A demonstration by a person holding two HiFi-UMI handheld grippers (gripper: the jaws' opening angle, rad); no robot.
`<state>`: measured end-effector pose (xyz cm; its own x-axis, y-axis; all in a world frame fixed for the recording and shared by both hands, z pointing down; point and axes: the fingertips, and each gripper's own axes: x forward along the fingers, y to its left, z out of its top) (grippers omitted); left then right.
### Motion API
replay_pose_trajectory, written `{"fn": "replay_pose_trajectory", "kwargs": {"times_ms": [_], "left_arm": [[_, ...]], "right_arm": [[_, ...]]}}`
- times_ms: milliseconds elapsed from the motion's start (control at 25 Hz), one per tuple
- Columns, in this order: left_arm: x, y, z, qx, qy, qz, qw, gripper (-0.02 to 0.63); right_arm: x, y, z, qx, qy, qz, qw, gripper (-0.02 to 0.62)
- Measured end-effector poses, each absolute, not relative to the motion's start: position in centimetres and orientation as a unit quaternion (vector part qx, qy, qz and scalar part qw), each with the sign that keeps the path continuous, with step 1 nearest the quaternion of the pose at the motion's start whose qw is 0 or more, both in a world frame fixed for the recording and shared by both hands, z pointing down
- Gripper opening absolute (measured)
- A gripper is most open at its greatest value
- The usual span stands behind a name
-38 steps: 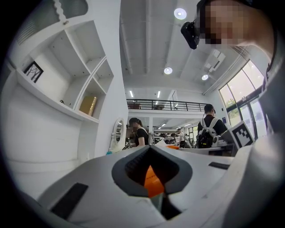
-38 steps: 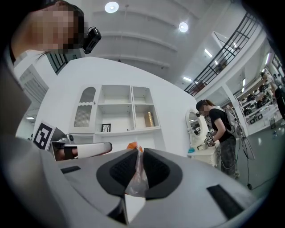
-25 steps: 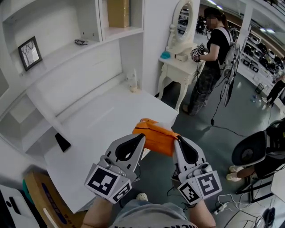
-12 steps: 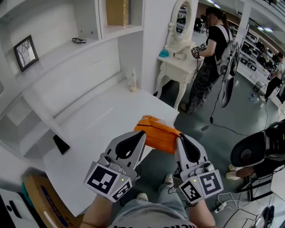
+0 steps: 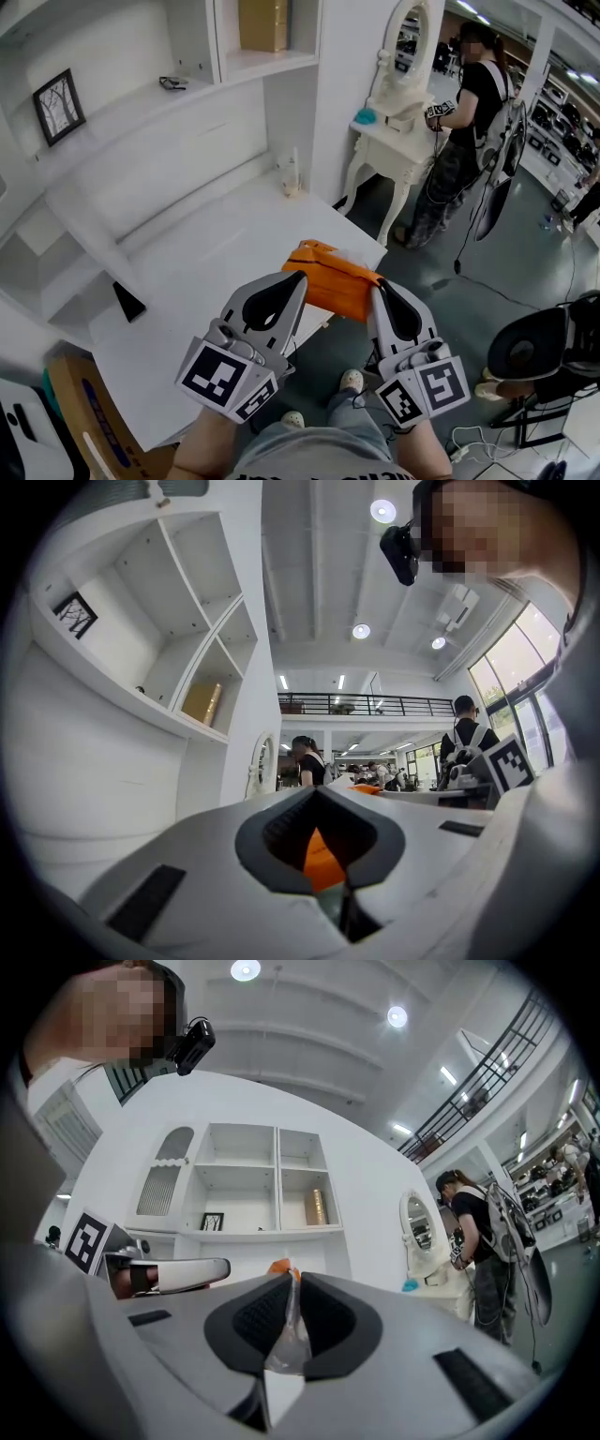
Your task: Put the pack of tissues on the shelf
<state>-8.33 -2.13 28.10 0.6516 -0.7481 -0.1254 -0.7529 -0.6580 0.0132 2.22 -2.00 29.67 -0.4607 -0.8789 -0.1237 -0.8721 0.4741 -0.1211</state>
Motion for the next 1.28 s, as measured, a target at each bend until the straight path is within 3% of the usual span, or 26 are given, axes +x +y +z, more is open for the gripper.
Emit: {"fn": "replay_pose_trajectory", "kwargs": {"times_ms": [1280], "left_arm": [[0.6,-15.4,28.0,-0.831,0.551,0.066,0.028,0.040]], "right_arm": [[9.1,-18.6,28.7,-0.346,0.936,-0.003,0.069,0.034]]}}
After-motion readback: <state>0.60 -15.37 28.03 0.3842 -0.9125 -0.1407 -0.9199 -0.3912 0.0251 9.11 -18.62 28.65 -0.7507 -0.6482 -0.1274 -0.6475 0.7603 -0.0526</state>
